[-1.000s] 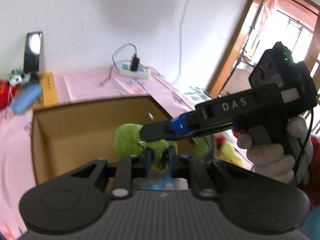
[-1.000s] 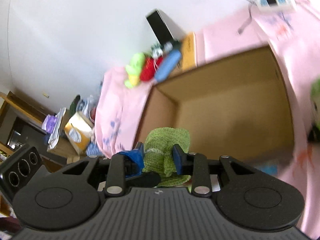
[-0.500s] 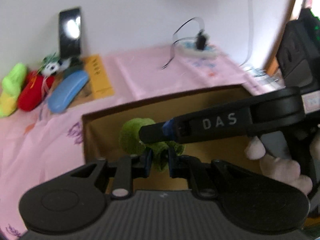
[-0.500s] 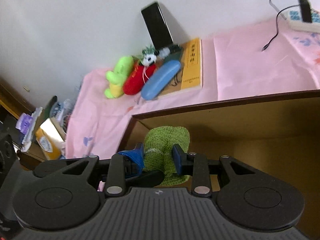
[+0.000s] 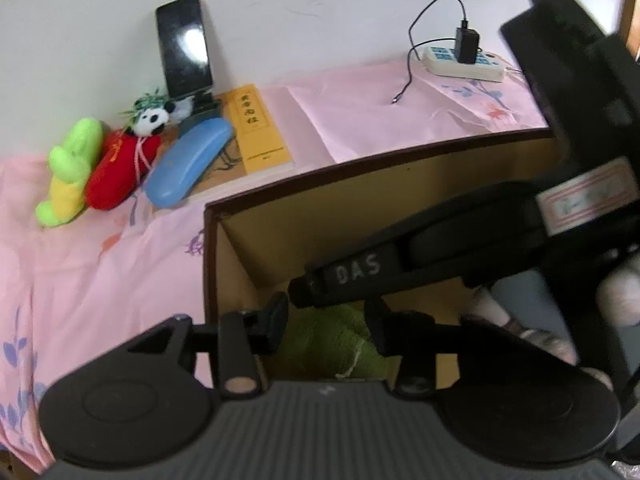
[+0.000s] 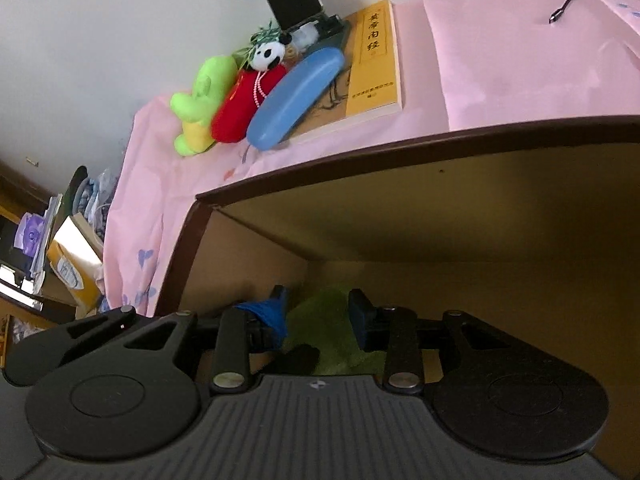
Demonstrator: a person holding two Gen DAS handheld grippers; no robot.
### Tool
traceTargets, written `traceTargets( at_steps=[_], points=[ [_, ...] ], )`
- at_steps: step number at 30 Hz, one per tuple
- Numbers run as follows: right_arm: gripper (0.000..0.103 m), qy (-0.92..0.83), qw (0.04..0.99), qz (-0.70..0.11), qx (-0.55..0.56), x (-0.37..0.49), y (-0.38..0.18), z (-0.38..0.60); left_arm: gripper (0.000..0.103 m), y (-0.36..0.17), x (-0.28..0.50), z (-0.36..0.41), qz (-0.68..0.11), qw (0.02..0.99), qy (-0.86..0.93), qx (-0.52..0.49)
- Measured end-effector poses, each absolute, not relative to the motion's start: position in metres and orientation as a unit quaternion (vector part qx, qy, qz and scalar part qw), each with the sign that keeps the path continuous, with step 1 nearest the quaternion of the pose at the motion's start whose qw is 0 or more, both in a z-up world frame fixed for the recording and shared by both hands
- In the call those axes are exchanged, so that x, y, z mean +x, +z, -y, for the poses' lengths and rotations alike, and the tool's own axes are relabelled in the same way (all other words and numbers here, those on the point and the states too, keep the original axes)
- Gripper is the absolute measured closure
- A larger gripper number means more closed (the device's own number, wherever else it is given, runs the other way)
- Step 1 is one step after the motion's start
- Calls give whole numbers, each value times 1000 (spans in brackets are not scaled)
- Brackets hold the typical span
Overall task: Organize soft objects
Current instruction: 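Lift the green towel with the right gripper and lower it into the brown box, then open the right gripper to release the towel and withdraw, then move the right gripper to the clear bag with blue seal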
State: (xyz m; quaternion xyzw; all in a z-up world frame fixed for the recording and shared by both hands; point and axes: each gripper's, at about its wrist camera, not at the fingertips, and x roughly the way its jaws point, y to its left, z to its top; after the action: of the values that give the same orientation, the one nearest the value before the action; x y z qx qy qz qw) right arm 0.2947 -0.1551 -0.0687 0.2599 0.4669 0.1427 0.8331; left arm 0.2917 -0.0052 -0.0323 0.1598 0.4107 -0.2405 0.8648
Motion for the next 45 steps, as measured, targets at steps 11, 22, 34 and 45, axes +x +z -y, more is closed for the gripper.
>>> traceTargets(
  at_steps=[11, 22, 34, 45],
  points=[
    [84, 90, 870, -422, 239, 255, -26, 180, 53, 1, 261, -12, -406, 883, -216, 94],
    [84, 38, 895, -389, 214, 175, 6, 191, 51, 26, 214, -17, -406, 884, -222, 65],
    [84, 9, 892, -413, 185, 104, 10, 186, 48, 27, 167, -8, -418, 883, -194, 94],
    [84, 31, 890, -425, 163, 58, 8, 199, 46, 20, 124, 16, -431, 883, -148, 110]
  ],
)
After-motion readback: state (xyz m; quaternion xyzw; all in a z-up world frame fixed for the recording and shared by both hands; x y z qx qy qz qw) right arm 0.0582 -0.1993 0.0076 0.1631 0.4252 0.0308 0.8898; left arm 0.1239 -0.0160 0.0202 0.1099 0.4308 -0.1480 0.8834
